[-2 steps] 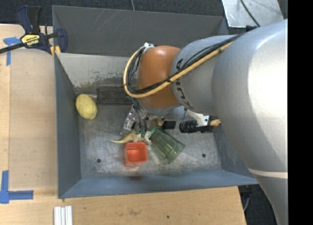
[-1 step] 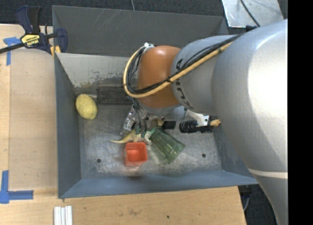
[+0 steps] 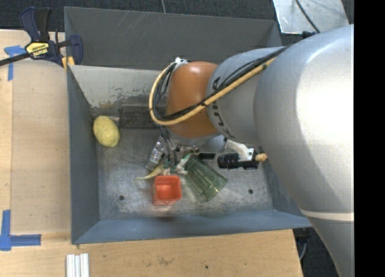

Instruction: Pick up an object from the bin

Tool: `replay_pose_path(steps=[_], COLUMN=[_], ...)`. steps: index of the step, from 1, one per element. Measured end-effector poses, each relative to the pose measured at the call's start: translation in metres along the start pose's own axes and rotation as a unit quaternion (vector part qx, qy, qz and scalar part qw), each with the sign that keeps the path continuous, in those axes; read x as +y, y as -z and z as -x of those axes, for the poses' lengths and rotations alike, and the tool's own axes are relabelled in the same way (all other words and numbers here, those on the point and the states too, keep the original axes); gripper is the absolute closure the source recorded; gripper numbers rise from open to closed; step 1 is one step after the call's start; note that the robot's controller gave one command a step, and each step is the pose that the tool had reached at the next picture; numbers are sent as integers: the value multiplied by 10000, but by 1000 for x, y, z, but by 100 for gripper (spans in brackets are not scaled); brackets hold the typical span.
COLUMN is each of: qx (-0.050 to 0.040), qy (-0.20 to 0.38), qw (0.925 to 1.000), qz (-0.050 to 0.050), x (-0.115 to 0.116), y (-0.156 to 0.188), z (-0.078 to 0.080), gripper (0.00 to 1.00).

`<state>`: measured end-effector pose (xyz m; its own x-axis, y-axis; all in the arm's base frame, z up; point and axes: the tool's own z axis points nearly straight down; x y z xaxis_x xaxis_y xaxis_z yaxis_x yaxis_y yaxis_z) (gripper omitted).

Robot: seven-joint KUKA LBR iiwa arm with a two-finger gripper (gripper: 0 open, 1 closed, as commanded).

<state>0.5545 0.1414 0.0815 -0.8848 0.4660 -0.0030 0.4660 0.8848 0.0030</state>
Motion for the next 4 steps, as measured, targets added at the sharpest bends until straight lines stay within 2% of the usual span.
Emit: replay_pose_path(steps=[1,2,3,4], qx=[0,3,9,19], qy=[-127,-191,-211,-407], qw=[9999,9998,9998,9992], qz=[-18,-13,-12,-24], x=[13,5,5,4], y=[-6,5,5,38], z=[3,-7,-8,-5], gripper=[100,100,100,100])
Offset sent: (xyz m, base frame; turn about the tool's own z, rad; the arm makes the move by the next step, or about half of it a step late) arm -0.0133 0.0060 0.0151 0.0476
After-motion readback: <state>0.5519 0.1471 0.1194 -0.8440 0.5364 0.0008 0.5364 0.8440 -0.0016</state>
